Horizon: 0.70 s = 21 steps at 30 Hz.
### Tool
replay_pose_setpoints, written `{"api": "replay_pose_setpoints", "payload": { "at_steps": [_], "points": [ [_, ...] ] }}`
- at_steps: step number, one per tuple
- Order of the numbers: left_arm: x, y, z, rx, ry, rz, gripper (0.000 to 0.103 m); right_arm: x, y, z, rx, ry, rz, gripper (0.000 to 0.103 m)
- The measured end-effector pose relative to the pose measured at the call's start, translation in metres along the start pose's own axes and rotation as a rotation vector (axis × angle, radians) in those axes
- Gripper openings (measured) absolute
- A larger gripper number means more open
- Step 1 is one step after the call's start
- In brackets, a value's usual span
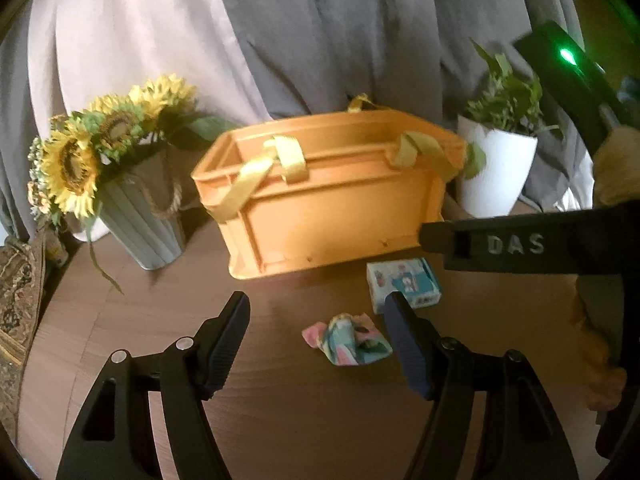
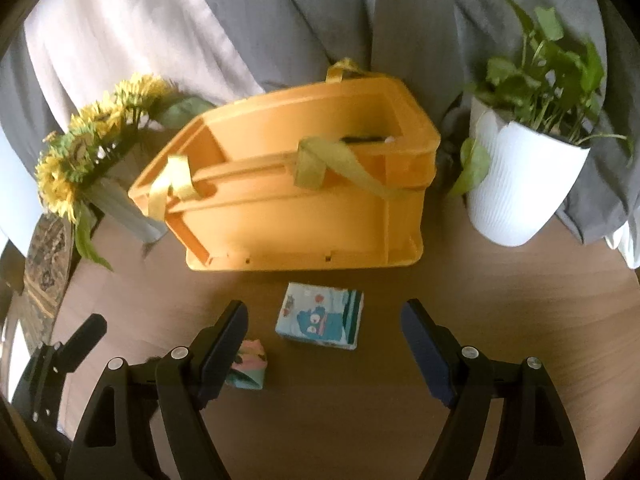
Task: Organize soft objects
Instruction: 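Withdraw both tools from the crate toward the scarf and tissue pack, then grasp the pastel scarf with the left tool while the right tool grasps the blue tissue pack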
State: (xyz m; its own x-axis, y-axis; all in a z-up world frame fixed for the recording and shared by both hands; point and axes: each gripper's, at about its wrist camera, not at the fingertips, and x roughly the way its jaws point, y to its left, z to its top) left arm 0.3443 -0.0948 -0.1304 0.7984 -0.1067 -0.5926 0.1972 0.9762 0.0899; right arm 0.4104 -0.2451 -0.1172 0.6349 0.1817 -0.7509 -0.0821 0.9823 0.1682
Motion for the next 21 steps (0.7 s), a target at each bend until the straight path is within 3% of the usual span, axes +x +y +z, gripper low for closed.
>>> {"api": "replay_pose_setpoints", "payload": {
  "at_steps": [21],
  "points": [
    [0.052, -0.015, -0.026, 0.035, 0.096, -0.040, 0.073, 0.073, 0.005, -0.006, -0.018, 0.175, -0.004, 0.084]
  ]
}}
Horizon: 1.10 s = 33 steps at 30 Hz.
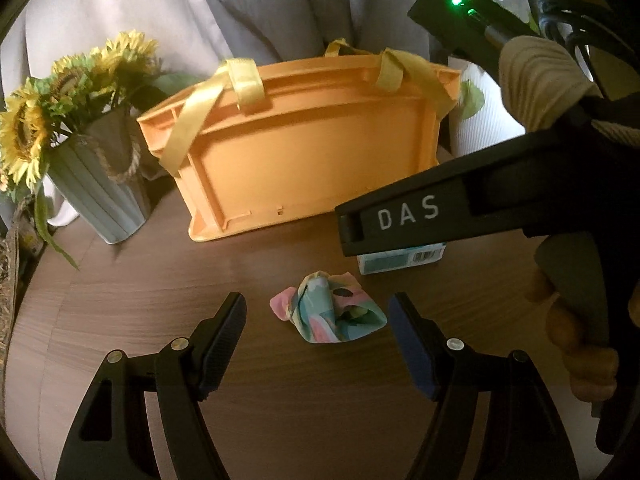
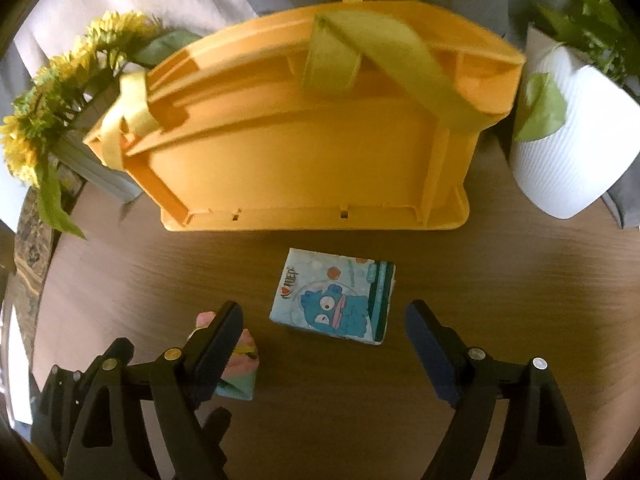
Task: Organize soft objects
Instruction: 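Grasp the pastel scarf with the left tool while the right tool grasps the blue tissue pack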
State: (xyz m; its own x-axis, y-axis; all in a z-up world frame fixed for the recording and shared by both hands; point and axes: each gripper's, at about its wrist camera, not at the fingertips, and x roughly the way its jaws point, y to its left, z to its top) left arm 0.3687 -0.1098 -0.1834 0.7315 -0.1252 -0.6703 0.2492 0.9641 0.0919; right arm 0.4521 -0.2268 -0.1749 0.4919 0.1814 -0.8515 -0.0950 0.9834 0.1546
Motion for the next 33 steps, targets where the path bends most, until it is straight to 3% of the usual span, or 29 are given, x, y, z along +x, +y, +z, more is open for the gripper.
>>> {"api": "replay_pose_setpoints", "payload": {
  "at_steps": [12, 22, 26, 33],
  "points": [
    [0.027, -0.005, 0.002, 0.025, 0.039, -0.028, 0.072, 0.029, 0.002, 0.007, -0.013, 0.064, -0.023, 0.084],
    [0.041, 0.007, -0.002, -0.009, 0.085, -0.041, 0.055, 0.038, -0.003, 0.005, -0.013, 0.094, -0.046, 0.084],
    [0.041, 0.016, -0.003, -0.036, 0.085, -0.048, 0.052, 0.036, -0.004, 0.004, -0.012, 0.085, -0.042, 0.077],
    [0.040, 0.025, -0.003, -0.077, 0.089, -0.043, 0.049, 0.032, -0.010, -0.007, 0.004, 0.068, -0.053, 0.076]
  ]
}}
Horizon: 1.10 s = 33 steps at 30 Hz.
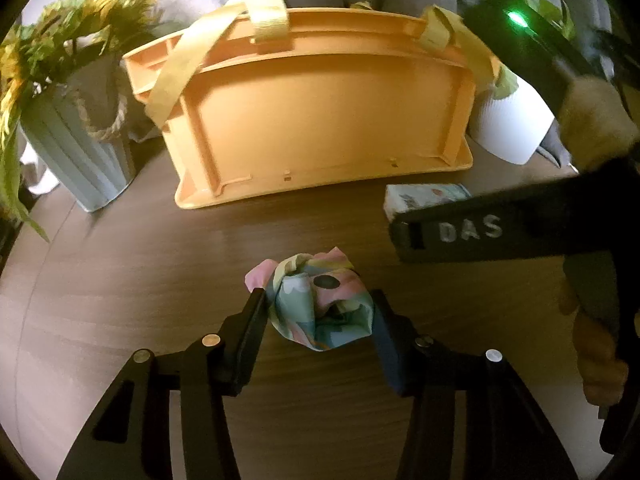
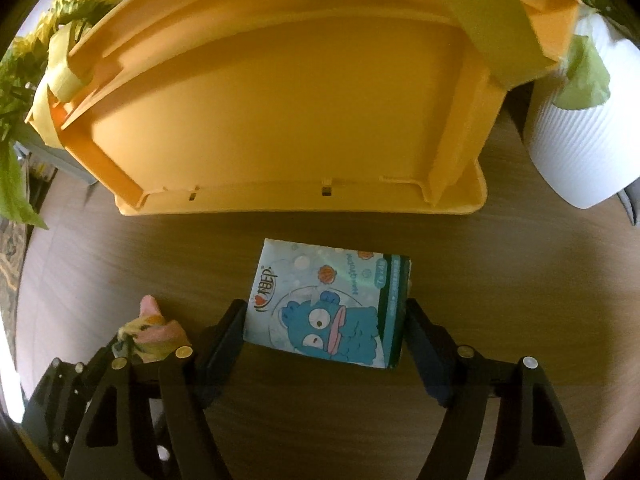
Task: Organize soft objects
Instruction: 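Grasp the pastel scarf with the left tool while the right tool grasps the blue tissue pack, then lift the scarf and tissue pack and carry both over the crate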
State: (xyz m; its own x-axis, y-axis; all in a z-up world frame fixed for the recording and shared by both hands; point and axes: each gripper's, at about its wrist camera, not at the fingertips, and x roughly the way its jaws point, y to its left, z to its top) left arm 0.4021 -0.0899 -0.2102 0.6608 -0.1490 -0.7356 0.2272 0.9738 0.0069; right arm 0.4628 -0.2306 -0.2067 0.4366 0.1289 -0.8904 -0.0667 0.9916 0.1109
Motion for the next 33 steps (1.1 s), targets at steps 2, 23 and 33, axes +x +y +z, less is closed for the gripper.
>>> {"api": "replay_pose_setpoints", "payload": {
  "at_steps": [2, 23, 33],
  "points": [
    [-0.001, 0.003, -0.001, -0.012, 0.002, 0.000, 0.049, -0.002, -0.004, -0.003, 0.007, 0.000, 0.003, 0.076],
    [-0.063, 0.010, 0.013, -0.067, -0.110, 0.014, 0.049, -0.050, 0.005, -0.011, 0.016, -0.110, -0.012, 0.076],
    [-0.099, 0.008, 0.018, -0.075, -0.189, 0.018, 0.049, -0.092, -0.003, -0.031, 0.009, -0.192, -0.025, 0.076]
  ]
}}
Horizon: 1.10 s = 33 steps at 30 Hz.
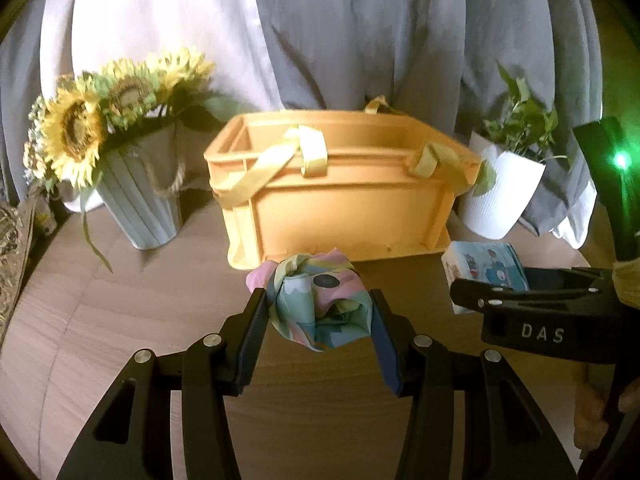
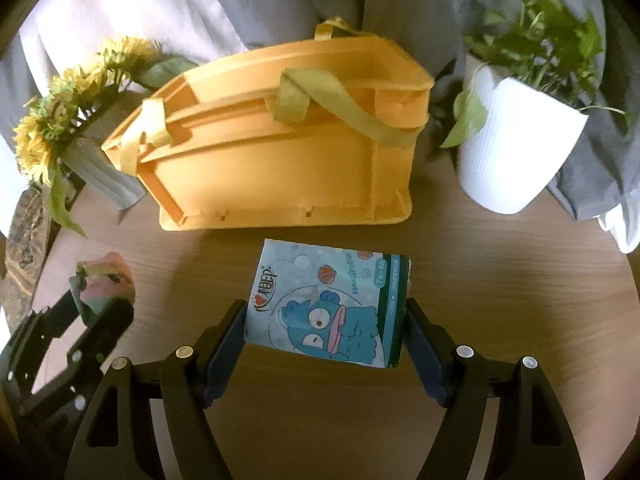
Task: Organize soft objects
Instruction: 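Lift the scarf and tissue pack and carry both over the crate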
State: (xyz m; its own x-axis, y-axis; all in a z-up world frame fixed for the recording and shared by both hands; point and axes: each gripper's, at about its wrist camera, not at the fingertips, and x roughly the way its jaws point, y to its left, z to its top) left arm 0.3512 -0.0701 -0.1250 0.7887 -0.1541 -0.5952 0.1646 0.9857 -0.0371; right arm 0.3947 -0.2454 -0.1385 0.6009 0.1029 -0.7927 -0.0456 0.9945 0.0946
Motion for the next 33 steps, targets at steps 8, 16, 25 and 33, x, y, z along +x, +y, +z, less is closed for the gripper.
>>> {"api": "replay_pose_setpoints", "payload": {
  "at_steps": [8, 16, 25, 33],
  "points": [
    [-0.024, 0.000, 0.007, -0.005, -0.055, 0.003, 0.049, -0.031, -0.005, -0.007, 0.021, -0.051, 0.006, 0.076],
    [-0.043, -0.001, 0.018, -0.006, -0.120, -0.004, 0.049, -0.064, 0.001, -0.003, 0.020, -0.142, 0.004, 0.076],
    [-0.063, -0.002, 0.042, 0.009, -0.213, -0.005, 0.049, -0.090, 0.006, 0.013, 0.021, -0.238, 0.018, 0.076],
    [-0.076, -0.002, 0.067, 0.029, -0.299, 0.007, 0.049, -0.106, 0.011, 0.034, 0.018, -0.320, 0.028, 0.076]
  ]
}}
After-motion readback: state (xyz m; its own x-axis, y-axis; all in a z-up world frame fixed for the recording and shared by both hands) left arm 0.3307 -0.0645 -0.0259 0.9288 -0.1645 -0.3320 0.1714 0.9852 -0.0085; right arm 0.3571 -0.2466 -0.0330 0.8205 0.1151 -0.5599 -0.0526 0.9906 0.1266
